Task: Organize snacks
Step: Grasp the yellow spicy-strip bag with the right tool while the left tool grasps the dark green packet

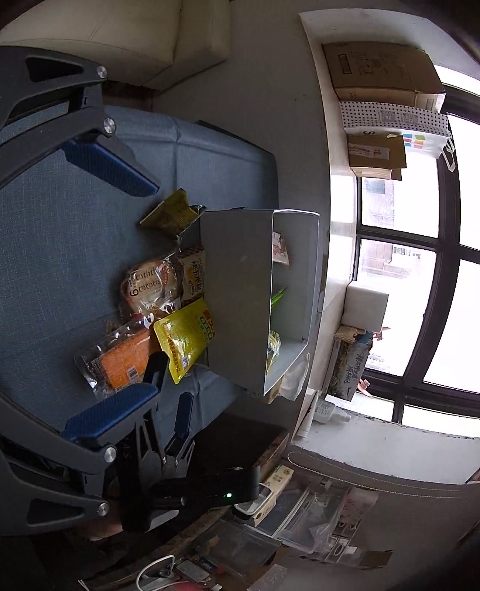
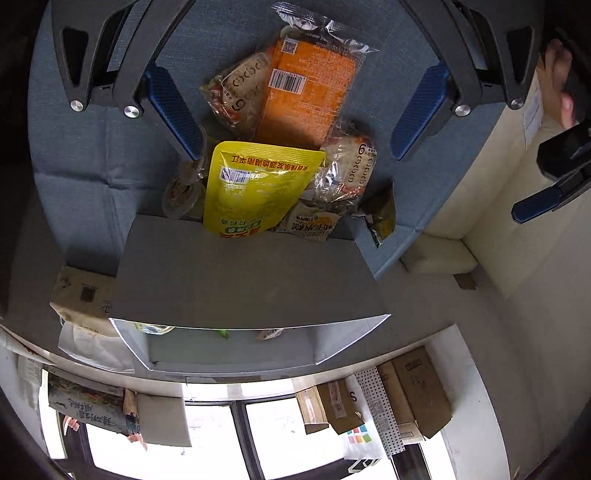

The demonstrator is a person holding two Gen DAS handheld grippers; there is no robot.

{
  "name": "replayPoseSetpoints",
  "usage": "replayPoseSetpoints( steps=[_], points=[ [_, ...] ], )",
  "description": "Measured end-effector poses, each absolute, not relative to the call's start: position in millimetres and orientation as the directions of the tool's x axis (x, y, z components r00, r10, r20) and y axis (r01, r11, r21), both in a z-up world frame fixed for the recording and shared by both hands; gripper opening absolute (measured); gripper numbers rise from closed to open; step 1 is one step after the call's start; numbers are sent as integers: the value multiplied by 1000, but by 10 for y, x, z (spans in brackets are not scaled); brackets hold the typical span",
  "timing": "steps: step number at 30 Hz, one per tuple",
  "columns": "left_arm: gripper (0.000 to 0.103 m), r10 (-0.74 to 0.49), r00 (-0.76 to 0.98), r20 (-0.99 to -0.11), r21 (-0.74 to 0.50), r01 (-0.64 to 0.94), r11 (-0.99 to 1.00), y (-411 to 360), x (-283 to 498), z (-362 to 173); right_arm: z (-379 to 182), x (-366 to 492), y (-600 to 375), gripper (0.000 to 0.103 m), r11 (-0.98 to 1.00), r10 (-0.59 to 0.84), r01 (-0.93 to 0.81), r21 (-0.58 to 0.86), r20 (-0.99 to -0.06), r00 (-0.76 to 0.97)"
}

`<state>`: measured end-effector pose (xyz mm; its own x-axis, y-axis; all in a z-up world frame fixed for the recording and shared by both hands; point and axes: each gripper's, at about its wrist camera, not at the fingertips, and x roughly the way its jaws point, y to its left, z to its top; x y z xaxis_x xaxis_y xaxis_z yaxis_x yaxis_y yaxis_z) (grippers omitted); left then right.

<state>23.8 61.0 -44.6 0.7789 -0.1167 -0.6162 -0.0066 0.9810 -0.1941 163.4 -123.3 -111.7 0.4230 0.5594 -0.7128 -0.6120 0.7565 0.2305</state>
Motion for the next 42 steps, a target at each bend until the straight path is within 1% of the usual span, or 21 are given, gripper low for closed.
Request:
replayPoseSetpoints(
  steps=[3,8,12,13,16,18,19,20,21,24,26,29,36,42],
  points=[
    [103,-117,776,-620,-202,-14,979,616,199,-476,-1163,1776,-1094,103,770,523,-608,193,-737,429],
    [103,-114,769,-629,-215,-32,976,670,192,-537,-1367,2111,-790,103,793,413,-601,97,-810,415],
    [103,-111,765,-635,-218,-40,975,710,196,-575,-1568,2363,-617,103,818,290,-576,4,-867,406],
    [103,-108,763,-638,-218,-44,975,719,201,-589,-1597,2411,-602,103,816,298,-578,16,-869,396],
    [103,-96,754,-650,-211,-57,976,750,212,-640,-1682,2553,-685,101,824,354,-553,125,-875,330],
    [103,-89,750,-656,-208,-67,976,780,212,-674,-1684,2578,-777,86,824,382,-544,162,-867,320],
    [103,-87,746,-660,-210,-72,975,800,216,-693,-1674,2561,-805,83,817,386,-554,161,-866,318],
    [103,-87,744,-663,-214,-77,974,820,215,-711,-1662,2538,-832,73,808,394,-567,161,-864,315],
    [103,-90,741,-665,-220,-80,972,844,225,-731,-1655,2505,-864,67,800,403,-577,166,-861,310],
    [103,-82,732,-676,-219,-93,971,890,287,-797,-1608,2402,-986,60,791,432,-582,189,-845,314],
    [103,-63,720,-692,-205,-112,972,937,371,-850,-1550,2343,-1088,59,787,462,-578,216,-827,321],
    [103,-70,688,-722,-191,-101,976,1025,596,-954,-1378,2237,-1274,59,781,512,-567,262,-788,341],
    [103,-10,590,-807,-52,-55,997,1108,1315,-1234,-868,1850,-1680,59,763,588,-567,312,-700,406],
    [103,50,515,-856,48,-17,999,1057,1731,-1541,-759,1620,-1848,59,751,619,-559,352,-669,411]
  ],
)
